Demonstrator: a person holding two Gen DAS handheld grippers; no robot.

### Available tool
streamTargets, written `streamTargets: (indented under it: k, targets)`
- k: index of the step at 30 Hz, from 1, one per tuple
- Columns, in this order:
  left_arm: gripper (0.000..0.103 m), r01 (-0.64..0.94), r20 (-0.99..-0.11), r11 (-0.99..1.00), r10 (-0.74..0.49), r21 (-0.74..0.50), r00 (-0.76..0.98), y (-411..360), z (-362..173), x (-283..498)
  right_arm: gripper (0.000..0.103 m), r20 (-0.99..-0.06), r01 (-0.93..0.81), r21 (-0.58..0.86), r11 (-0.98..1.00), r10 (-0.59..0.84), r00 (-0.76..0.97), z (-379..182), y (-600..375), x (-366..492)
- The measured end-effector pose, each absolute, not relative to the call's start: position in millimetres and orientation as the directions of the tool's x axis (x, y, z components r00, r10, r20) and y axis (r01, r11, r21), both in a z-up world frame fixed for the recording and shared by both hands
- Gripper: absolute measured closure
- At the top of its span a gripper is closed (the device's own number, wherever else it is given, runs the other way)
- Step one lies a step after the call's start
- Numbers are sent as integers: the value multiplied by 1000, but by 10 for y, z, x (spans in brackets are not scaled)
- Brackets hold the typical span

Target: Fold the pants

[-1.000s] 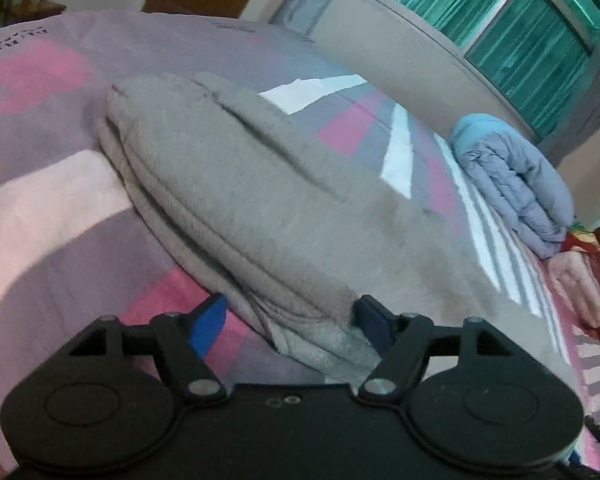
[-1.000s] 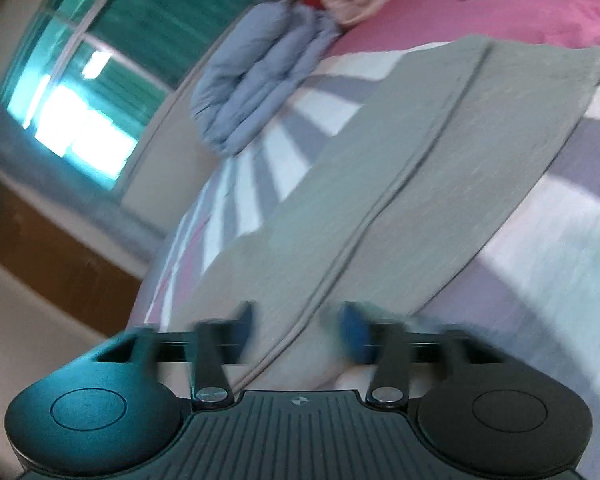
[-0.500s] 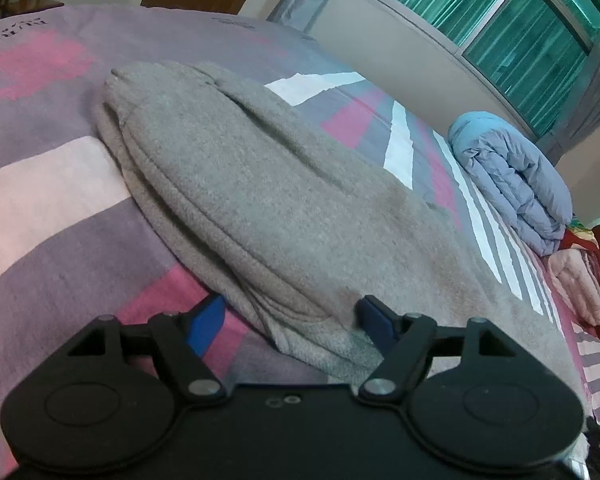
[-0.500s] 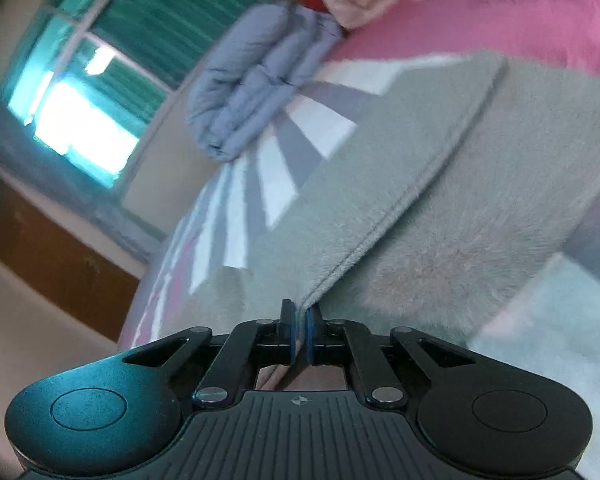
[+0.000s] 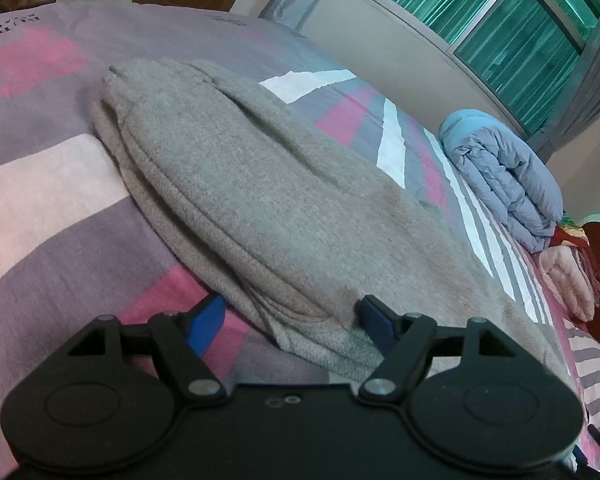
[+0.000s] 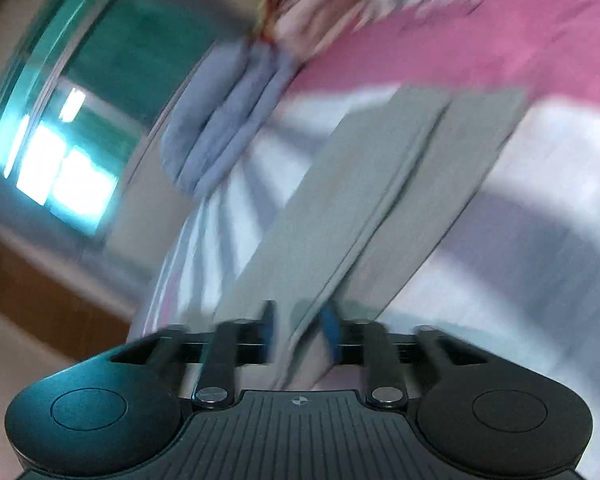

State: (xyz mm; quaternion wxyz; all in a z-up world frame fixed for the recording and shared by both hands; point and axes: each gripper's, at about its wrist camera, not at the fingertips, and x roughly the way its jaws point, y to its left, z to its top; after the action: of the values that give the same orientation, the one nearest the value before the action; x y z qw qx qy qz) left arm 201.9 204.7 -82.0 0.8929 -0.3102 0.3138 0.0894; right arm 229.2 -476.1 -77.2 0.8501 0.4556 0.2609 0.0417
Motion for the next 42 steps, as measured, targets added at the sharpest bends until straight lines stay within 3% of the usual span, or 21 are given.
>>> streamTargets:
  k: [4,9,10,11,12,18,22,25,27,28,31,38,39,40,42]
  targets:
    - [35,-350,-618,795,-39,-495,785,2044,-816,2027,56,-396,262,835,484,198,897,-885,-5221,2395]
    - [35,-354,-621,795,-36,-492,783,2034,-811,2039,57,-431,320,832,454,166,887,-903,-5505,2660]
    - [35,-354,-621,796,-35,-491,783,2031,-811,2045,67,-445,331,825,458,166,880,-896,-5507,2702]
    - [35,-353,-622,797,-35,-489,782,2031,-812,2050,88,-466,341,811,476,172,868,-877,-5501,2742]
    - [35,-353,-622,798,-35,-488,782,2031,-812,2052,98,-488,347,791,505,176,855,-850,-5460,2825]
    - [35,-347,-619,798,-41,-493,784,2046,-823,2050,99,-359,235,790,566,115,926,-513,-5564,2294]
    - [35,-346,-620,800,-42,-491,783,2047,-819,2052,99,-436,306,786,536,131,890,-804,-5630,2147]
    - [35,-340,-616,798,-49,-497,786,2062,-822,2047,99,-430,314,815,487,146,891,-892,-5672,2123]
    - [35,-342,-615,796,-48,-499,787,2066,-828,2050,98,-427,308,807,503,138,894,-843,-5656,2115]
    - [35,-342,-615,797,-47,-498,787,2065,-829,2053,92,-434,317,810,494,142,890,-839,-5673,2110]
    - [35,-340,-615,797,-49,-499,787,2065,-831,2056,52,-413,319,834,451,126,902,-814,-5721,1984]
    - [35,-340,-616,798,-48,-497,786,2058,-828,2056,51,-444,344,828,444,143,885,-884,-5781,2162]
    - [35,-341,-617,799,-47,-496,786,2058,-828,2057,57,-460,344,809,477,150,875,-858,-5759,2250]
    - [35,-341,-617,800,-47,-494,785,2058,-828,2059,93,-487,348,776,526,151,860,-816,-5726,2339]
    - [35,-339,-617,802,-47,-492,785,2066,-828,2061,92,-499,316,736,598,164,851,-704,-5695,2463]
